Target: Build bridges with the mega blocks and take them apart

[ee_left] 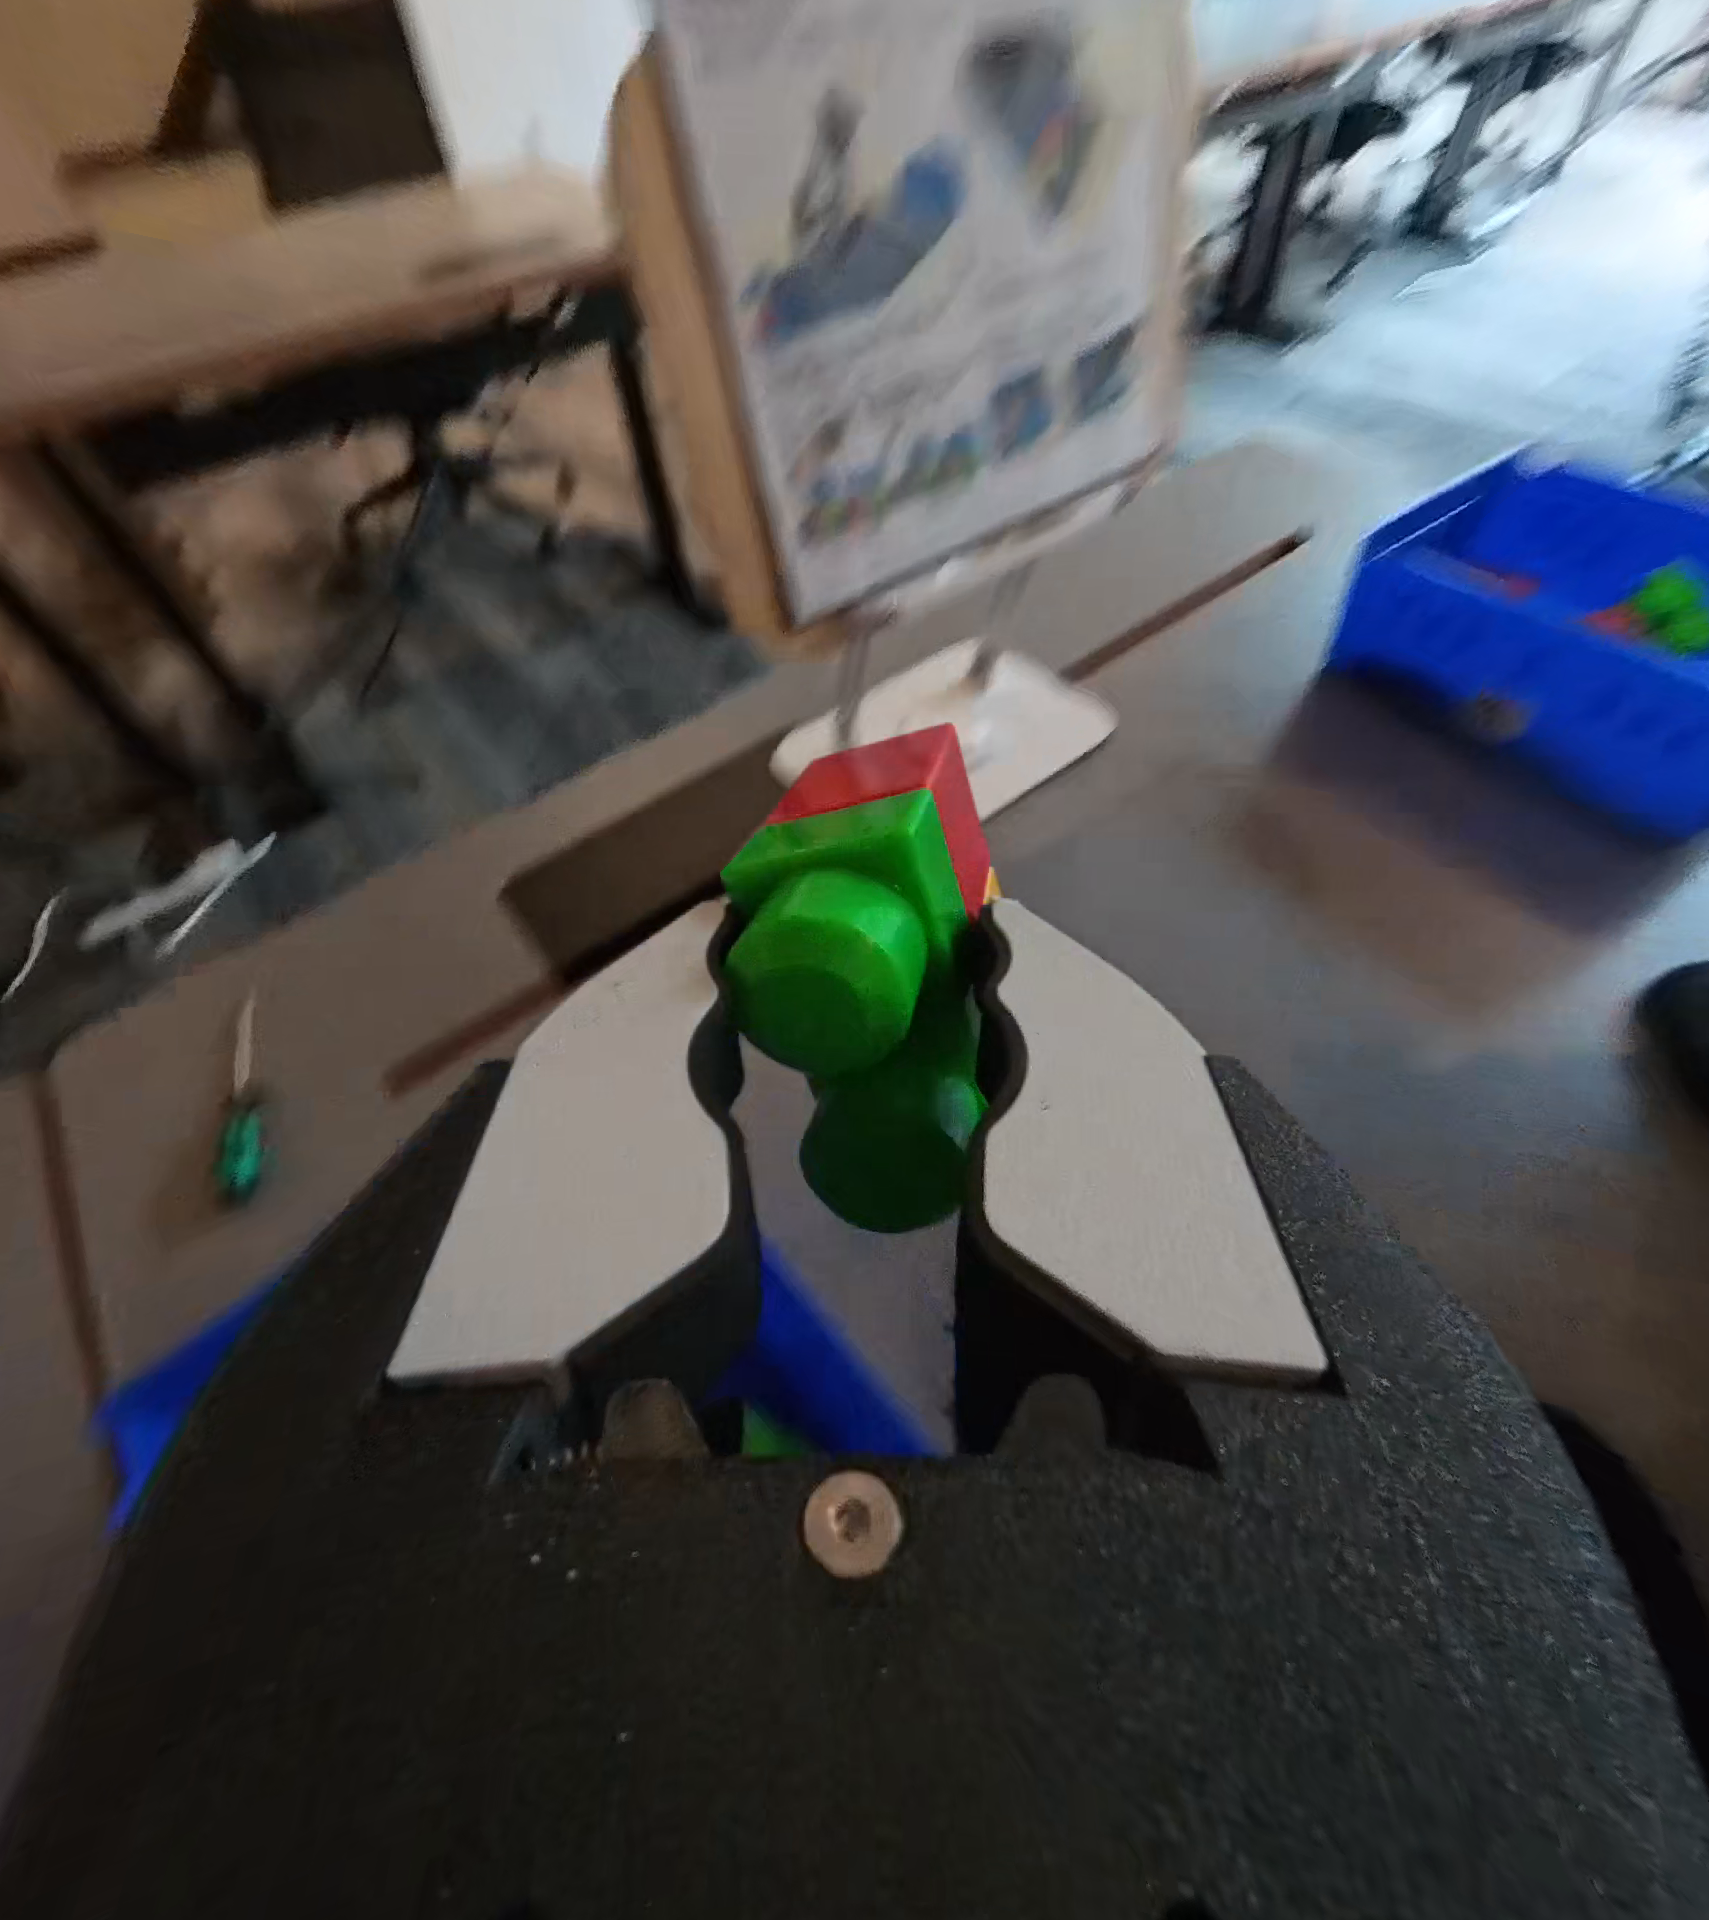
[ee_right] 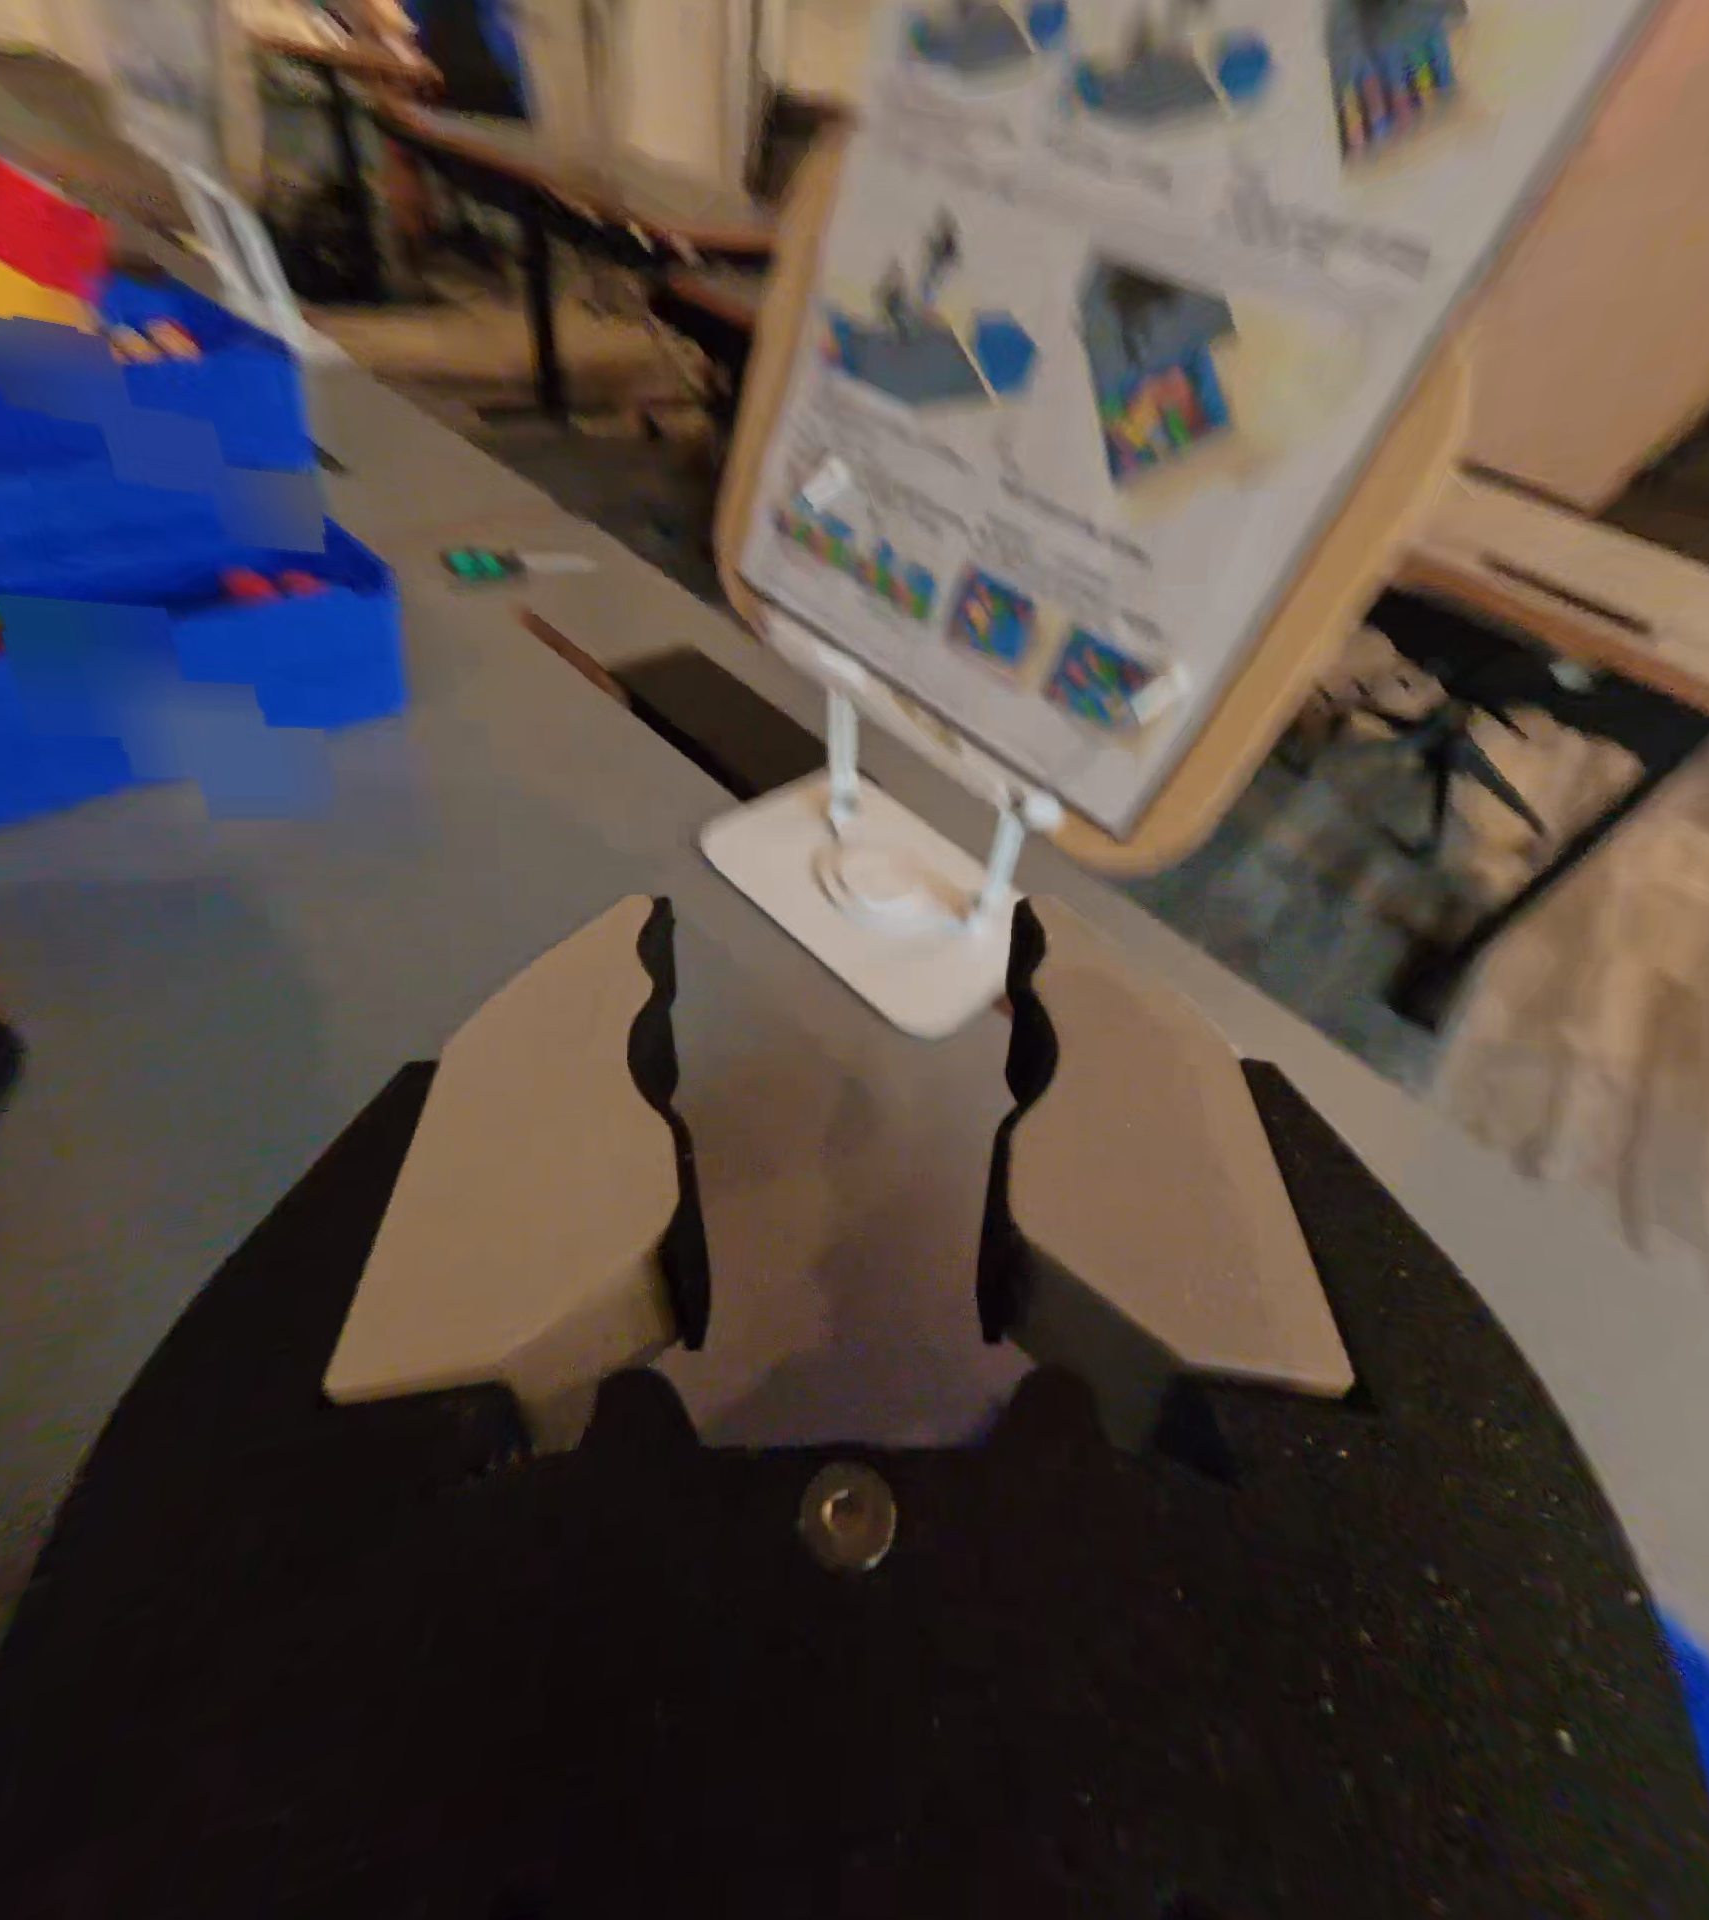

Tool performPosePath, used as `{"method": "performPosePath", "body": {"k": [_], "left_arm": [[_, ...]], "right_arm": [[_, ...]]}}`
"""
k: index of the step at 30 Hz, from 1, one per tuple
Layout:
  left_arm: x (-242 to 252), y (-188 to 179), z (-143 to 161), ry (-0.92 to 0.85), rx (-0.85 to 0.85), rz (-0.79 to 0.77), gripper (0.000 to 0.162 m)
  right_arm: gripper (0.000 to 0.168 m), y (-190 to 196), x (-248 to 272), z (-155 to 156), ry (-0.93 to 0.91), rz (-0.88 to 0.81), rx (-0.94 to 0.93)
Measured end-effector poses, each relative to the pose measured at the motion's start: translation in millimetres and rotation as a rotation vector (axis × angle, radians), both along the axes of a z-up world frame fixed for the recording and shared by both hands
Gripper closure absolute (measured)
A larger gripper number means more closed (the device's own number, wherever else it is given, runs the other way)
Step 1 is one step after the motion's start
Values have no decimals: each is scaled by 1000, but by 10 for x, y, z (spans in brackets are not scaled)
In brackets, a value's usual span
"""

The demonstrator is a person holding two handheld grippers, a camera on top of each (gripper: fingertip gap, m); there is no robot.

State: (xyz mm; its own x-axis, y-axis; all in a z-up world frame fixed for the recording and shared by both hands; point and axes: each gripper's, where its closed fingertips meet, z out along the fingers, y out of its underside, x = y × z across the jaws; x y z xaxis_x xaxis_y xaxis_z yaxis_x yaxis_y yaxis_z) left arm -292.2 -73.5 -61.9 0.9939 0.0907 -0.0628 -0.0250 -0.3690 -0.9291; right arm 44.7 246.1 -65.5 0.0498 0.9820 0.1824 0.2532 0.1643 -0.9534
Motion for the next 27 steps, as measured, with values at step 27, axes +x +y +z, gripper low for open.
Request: {"method": "performPosePath", "body": {"k": [27], "left_arm": [[2360, 1075, 1650, 99, 539, -787, 120]], "right_arm": [[95, -2023, -882, 1432, 199, 774, -77]]}}
